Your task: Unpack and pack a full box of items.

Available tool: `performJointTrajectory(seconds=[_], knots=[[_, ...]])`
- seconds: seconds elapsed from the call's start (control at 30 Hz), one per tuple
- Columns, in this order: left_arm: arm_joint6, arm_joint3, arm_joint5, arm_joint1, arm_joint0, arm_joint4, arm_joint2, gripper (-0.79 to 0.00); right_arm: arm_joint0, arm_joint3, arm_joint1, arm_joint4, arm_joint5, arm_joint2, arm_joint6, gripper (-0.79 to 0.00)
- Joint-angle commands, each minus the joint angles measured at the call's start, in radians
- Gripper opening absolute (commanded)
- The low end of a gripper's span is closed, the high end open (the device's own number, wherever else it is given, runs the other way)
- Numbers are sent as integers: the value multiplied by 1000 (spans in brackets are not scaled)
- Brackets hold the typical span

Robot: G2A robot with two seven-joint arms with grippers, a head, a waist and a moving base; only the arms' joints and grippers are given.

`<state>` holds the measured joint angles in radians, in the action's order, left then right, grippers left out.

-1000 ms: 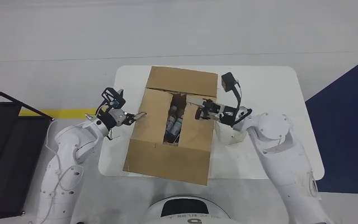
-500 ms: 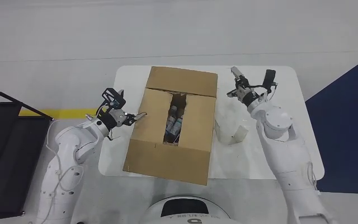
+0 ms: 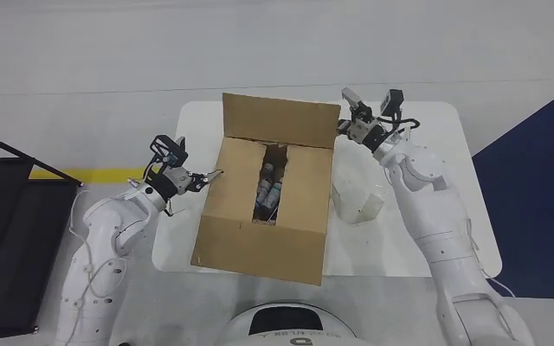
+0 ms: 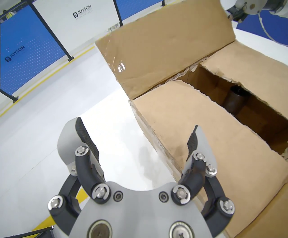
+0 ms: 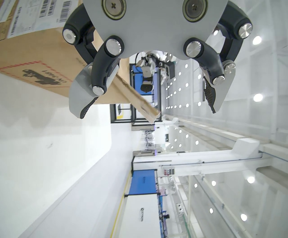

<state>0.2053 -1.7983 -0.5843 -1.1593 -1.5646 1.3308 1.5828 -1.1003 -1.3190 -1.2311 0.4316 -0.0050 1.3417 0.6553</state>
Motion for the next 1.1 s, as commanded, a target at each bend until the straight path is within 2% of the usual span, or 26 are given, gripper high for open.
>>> performJointTrajectory(seconds=[0.0, 0.2, 0.37, 0.53, 0.67, 0.8, 1.07], knots=[[-11, -1, -1, 3, -20, -13, 27, 0, -3, -1, 4, 19, -1, 4, 76, 0], [-94, -3, -136, 21, -88, -28, 126, 0, 17, -13, 17, -24, 49, -17, 273, 0], [-168, -21, -218, 34, -147, -14, 202, 0, 25, -40, 25, -75, 97, -28, 305, 0], [-240, -37, -355, 51, -209, 94, 246, 0, 26, -72, 29, -88, 128, -31, 290, 0], [-301, -26, -426, 63, -236, 210, 251, 0, 31, -92, 31, -108, 158, -48, 283, 0], [-390, 12, -428, 80, -262, 275, 223, 0, 42, -93, 31, -114, 175, -64, 280, 0], [-470, 71, -428, 111, -227, 349, 167, 0, 53, -88, 34, -113, 185, -76, 273, 0]])
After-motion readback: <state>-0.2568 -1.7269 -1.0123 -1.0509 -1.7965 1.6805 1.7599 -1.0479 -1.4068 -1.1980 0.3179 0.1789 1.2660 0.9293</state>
